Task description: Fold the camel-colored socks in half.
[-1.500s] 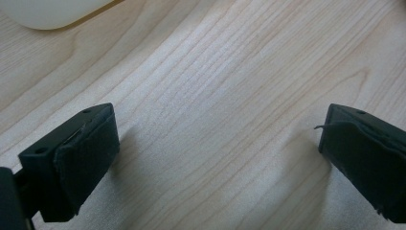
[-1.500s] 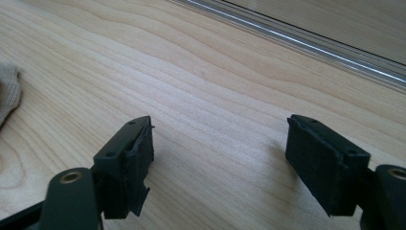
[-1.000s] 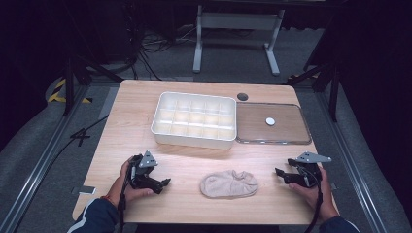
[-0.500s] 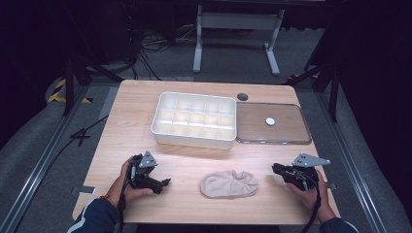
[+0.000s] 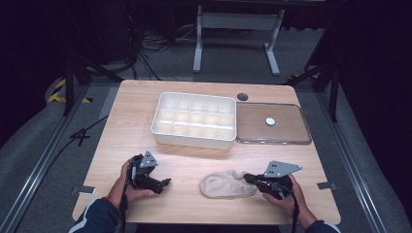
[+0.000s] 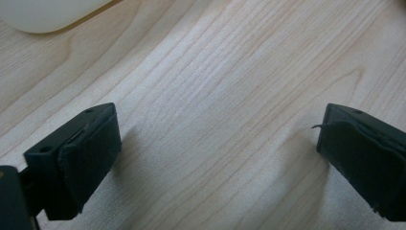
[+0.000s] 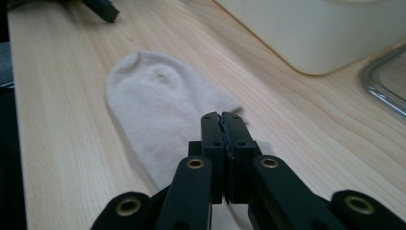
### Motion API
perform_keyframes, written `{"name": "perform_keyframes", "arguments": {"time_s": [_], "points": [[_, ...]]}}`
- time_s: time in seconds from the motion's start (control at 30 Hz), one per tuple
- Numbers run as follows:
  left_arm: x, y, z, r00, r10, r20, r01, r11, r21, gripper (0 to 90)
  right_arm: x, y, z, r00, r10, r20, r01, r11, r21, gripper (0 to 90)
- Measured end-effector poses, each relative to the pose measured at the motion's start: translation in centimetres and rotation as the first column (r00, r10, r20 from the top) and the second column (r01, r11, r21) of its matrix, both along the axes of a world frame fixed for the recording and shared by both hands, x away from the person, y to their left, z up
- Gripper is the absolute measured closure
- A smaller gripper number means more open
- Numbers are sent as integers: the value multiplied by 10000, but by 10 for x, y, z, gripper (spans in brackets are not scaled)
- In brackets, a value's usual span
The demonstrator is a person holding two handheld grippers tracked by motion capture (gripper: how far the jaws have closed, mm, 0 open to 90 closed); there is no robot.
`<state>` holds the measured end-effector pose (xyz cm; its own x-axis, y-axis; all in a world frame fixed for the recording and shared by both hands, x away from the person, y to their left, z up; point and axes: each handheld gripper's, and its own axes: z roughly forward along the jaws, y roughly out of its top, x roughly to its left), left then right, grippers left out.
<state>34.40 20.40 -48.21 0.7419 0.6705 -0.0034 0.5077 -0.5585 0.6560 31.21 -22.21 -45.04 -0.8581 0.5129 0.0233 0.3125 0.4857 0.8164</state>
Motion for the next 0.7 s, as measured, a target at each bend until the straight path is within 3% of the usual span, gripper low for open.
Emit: {"name": "perform_keyframes", "arguments": {"time_s": [0.1,0.2,0.23,0.33,0.37,0.5,0.6,0.7], "points": [[-1,-1,1,10000,-4,-34,4,10000,14,58,-2,16,-4,9992,387,-88,-388,9991,-181,892],[-2,-3,3,10000,34,-14,-34,9998,-172,184,-2,24,-6,9982,575,-159,-579,9979,-303,893],[-2,-5,4,9999,66,-107,-69,9998,-208,184,-2,28,-7,9975,685,-156,-690,9969,-383,893],[-1,-10,8,9988,-162,-468,118,9956,-925,281,0,39,-11,9957,917,-156,-925,9937,-628,894],[-2,-14,9,9990,-205,-390,162,9941,-1073,284,0,43,-12,9954,927,-249,-942,9930,-715,895],[-4,-38,16,9974,-627,-344,557,9827,-1768,324,2,52,-18,9938,1031,-409,-1067,9894,-985,895],[-7,-59,17,9937,-1056,-361,971,9774,-1876,332,2,57,-23,9932,1059,-490,-1111,9867,-1185,895],[-9,-78,16,9904,-1342,-319,1270,9773,-1698,339,1,61,-24,9929,1103,-455,-1155,9841,-1352,896]]}}
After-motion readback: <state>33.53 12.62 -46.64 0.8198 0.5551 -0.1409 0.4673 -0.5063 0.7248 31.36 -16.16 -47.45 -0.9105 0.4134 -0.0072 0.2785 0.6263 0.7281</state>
